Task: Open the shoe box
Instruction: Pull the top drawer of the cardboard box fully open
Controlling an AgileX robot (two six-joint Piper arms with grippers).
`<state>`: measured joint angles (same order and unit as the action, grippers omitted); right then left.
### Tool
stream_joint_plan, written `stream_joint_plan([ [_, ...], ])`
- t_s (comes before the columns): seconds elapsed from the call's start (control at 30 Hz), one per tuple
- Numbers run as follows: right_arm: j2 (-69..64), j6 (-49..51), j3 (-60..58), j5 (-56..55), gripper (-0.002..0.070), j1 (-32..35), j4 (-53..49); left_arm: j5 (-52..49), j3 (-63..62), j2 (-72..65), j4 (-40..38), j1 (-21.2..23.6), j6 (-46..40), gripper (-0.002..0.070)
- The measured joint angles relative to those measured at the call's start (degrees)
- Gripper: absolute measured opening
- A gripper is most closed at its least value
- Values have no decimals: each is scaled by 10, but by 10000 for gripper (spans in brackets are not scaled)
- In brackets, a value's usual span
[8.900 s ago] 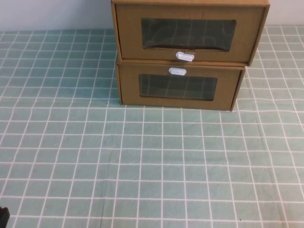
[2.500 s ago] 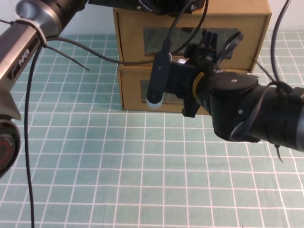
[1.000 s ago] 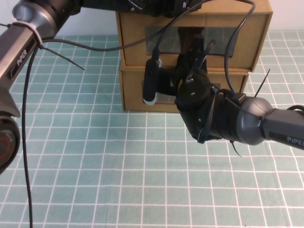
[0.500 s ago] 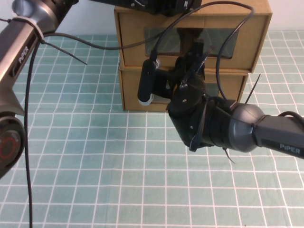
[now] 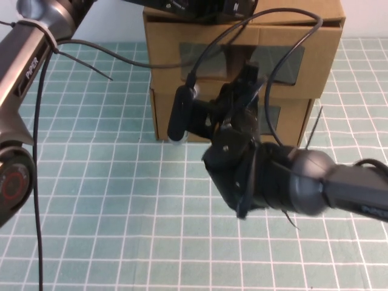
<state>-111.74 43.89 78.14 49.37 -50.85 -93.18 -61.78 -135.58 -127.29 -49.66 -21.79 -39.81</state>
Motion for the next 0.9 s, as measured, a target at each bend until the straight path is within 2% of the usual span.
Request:
stream_joint_plan([
  [0.37,114,63,-161,19,69,-91,15,5,0,-3,-4,-1,3,-7],
  [0.67,144,91,-200,48,70,-159,60,5,-2,-4,-4,-1,4,-7],
  [0.8,145,100,-207,34,11,-167,95,7,-4,-6,-3,-1,10,-7],
  [0.9,143,101,-210,18,-6,-169,108,7,-5,-7,-3,-1,12,-7],
])
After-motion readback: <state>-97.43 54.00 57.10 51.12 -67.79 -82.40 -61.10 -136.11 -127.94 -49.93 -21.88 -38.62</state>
